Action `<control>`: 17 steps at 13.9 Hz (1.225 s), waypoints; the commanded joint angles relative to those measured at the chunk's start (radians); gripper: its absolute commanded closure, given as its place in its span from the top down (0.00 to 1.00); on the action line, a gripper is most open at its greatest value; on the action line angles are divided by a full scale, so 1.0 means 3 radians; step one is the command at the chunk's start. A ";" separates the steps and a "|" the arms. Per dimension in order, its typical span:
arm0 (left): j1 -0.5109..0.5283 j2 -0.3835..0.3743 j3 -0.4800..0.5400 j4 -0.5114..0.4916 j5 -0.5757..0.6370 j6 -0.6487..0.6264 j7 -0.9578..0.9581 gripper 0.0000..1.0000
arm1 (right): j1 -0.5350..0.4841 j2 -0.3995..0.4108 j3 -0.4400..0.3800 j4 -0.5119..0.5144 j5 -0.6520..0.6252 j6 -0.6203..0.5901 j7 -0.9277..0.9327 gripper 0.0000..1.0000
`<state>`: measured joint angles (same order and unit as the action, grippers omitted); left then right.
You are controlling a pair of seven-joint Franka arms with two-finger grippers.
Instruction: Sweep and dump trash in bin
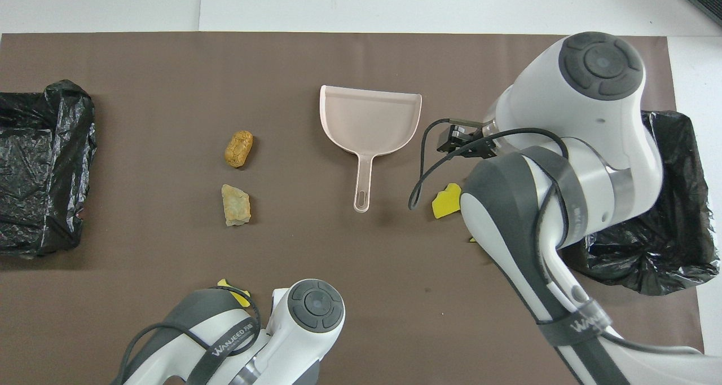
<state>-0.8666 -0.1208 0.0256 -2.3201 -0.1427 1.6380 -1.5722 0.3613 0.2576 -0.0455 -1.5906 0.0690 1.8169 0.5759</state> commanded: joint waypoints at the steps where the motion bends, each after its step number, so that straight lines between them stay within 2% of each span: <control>1: 0.0178 -0.0124 -0.0034 -0.0187 -0.0183 0.0302 -0.0307 0.00 | 0.0063 0.0306 0.0018 0.0168 0.0261 0.0084 0.0165 1.00; 4: 0.0367 -0.0028 -0.0029 -0.0162 -0.0286 0.0573 -0.0374 0.00 | 0.0324 0.0639 0.0029 0.0347 0.0297 0.0136 0.0575 1.00; 7: 0.0638 0.0121 -0.0029 -0.0105 -0.0296 0.0854 -0.0267 0.00 | 0.0477 0.0787 0.0039 0.0337 0.0327 0.0304 0.0637 1.00; 10: 0.0822 0.0274 -0.0029 0.0094 -0.0296 0.0916 0.0259 0.00 | 0.0493 0.0808 0.0039 0.0301 0.0419 0.0458 0.0616 1.00; 13: 0.0986 0.0499 -0.0029 0.0425 -0.0240 0.0952 0.0383 0.00 | 0.0631 0.0768 0.0039 0.0108 0.0379 0.0468 0.0566 1.00; 17: 0.1160 0.0735 -0.0029 0.0815 -0.0067 0.0911 0.0745 0.00 | 0.0657 0.0767 0.0039 0.0031 0.0384 0.0611 0.0305 1.00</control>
<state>-0.5463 0.0515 0.0272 -2.1434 -0.1942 1.9301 -1.4013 0.5595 0.4956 -0.0337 -1.5514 0.1742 1.9617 0.7092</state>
